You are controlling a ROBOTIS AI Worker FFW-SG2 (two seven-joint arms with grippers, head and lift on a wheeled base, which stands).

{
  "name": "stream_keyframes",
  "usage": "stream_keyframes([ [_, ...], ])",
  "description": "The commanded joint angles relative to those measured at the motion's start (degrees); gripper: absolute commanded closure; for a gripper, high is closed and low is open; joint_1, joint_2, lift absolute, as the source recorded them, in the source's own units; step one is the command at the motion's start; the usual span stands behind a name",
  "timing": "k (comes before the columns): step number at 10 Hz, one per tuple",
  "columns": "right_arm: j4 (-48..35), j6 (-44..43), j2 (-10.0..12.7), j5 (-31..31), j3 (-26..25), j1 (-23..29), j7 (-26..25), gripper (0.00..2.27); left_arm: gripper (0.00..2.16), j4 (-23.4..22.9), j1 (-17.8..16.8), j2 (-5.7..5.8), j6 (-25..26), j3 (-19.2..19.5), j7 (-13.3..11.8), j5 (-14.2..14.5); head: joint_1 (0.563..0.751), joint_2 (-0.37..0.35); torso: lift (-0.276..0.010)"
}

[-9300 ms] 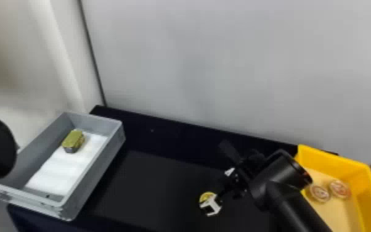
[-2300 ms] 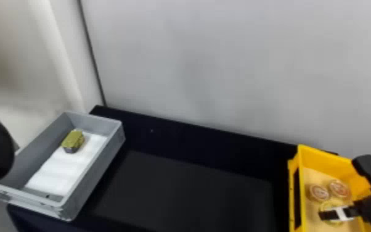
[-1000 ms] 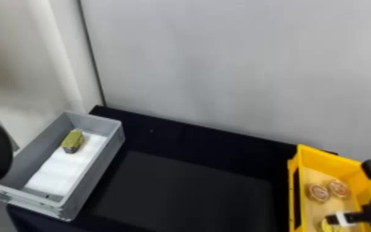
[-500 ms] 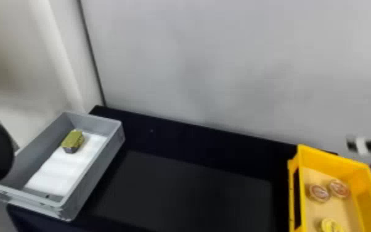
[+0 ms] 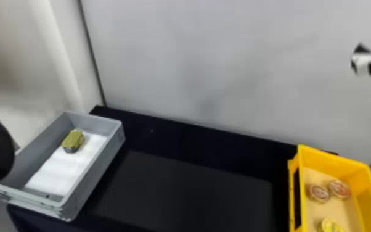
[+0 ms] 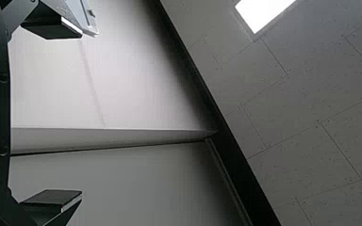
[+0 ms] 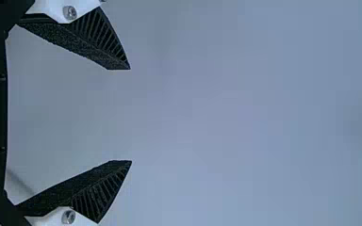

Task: Pick up the round yellow can and place it in the yellow rectangular box

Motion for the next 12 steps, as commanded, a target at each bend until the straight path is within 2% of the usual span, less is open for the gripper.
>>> stream_keyframes([
  [1,-5.13,-12.45,0.37,-11.37,2.11,1.62,-16.48,0.08,0.08,-0.07,0.08,0.24,0.03,0.34,-0.12,0.0,0.694,-0.078,0.0],
  [2,-5.13,-23.61,0.54,-16.2,2.72,2.15,-26.5,0.08,0.08,-0.25,0.52,0.42,0.11,0.95,-0.21,0.0,0.694,-0.078,0.0],
  [4,-5.22,-38.83,-0.34,-16.47,3.87,-0.05,-34.41,0.08,0.08,-0.33,0.7,0.68,0.11,1.22,-0.21,0.0,0.694,-0.078,0.0],
  [6,-5.22,-49.55,-0.95,-13.13,4.48,-3.48,-35.47,0.07,0.08,-0.69,1.14,0.77,0.11,1.75,-0.21,-0.09,0.694,-0.078,0.0],
  [7,-5.22,-54.22,-1.83,-8.82,4.66,-4.44,-36.43,0.07,0.08,-0.95,1.4,0.86,0.2,2.1,-0.29,-0.09,0.694,-0.078,0.0],
  [9,-5.22,-56.85,-2.36,-5.83,4.66,-3.56,-39.42,0.05,0.08,-1.21,1.49,0.86,0.29,2.27,-0.29,-0.09,0.694,-0.078,0.0],
  [12,-5.22,-57.56,-2.18,-4.77,4.83,-2.24,-40.56,0.05,0.08,-1.39,1.4,1.12,0.55,2.27,-0.29,-0.09,0.694,-0.078,0.0],
])
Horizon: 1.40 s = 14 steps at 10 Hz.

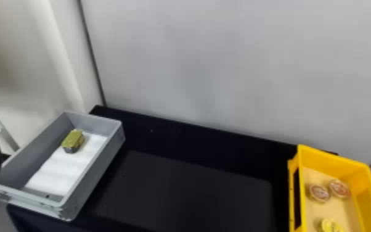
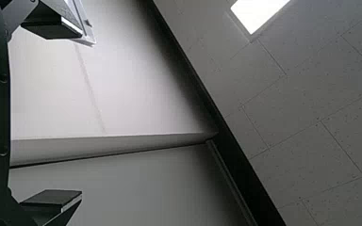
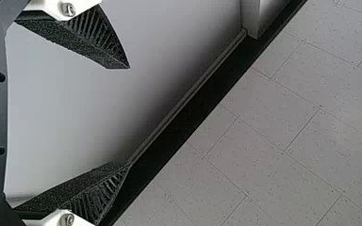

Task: Pick up the round yellow can and place it in the yellow rectangular box

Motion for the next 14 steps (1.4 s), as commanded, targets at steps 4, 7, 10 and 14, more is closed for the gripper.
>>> stream_keyframes([
  [4,0.0,-0.04,0.33,-1.09,0.59,0.45,-0.83,0.06,0.08,-0.38,0.12,0.13,0.39,0.23,0.0,0.0,0.694,-0.078,0.0],
  [7,0.0,0.13,0.42,-1.44,0.59,0.63,-0.92,0.07,0.08,-0.64,0.21,0.13,0.66,0.5,0.0,-0.09,0.694,-0.078,0.0],
  [10,0.0,-0.04,0.6,-1.71,0.59,0.72,-1.01,0.08,0.08,-0.82,0.21,0.13,0.83,0.5,0.0,-0.26,0.694,-0.078,0.0],
  [14,0.0,-0.04,0.6,-1.97,0.59,0.8,-1.27,0.09,0.08,-0.9,0.12,0.04,0.83,0.5,0.0,-0.35,0.694,-0.078,0.0],
])
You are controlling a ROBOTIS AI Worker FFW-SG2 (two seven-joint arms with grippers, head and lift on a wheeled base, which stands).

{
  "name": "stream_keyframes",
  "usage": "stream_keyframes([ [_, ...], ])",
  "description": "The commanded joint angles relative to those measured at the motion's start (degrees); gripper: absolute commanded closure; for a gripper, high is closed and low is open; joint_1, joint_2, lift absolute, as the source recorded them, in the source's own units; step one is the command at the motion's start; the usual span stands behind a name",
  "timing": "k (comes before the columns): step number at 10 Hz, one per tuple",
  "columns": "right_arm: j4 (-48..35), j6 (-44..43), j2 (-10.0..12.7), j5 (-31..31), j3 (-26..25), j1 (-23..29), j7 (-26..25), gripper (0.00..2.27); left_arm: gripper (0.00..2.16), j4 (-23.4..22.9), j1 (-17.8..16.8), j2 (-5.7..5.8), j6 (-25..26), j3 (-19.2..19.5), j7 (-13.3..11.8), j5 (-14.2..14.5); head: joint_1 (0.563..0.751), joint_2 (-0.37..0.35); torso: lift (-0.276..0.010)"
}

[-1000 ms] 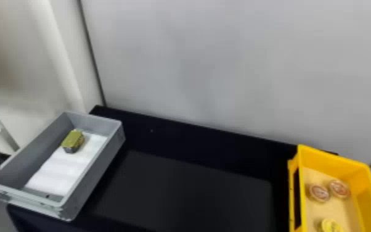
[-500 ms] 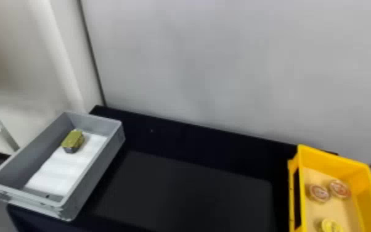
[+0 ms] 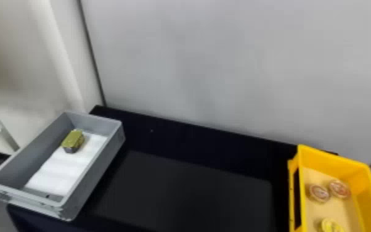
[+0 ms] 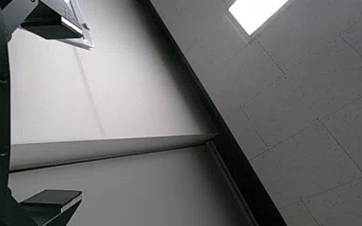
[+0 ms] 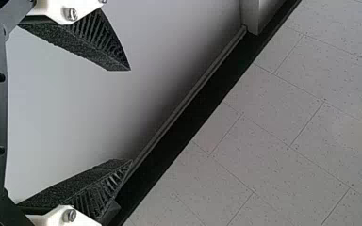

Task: Pick up the round yellow can and place it in the yellow rectangular box

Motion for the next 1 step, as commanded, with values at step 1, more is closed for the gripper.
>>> stream_keyframes([
  [1,0.0,0.0,0.0,-0.14,0.09,0.11,-0.15,0.1,0.08,-0.06,-0.02,-0.01,0.08,0.07,0.0,-0.08,0.694,-0.078,0.0],
])
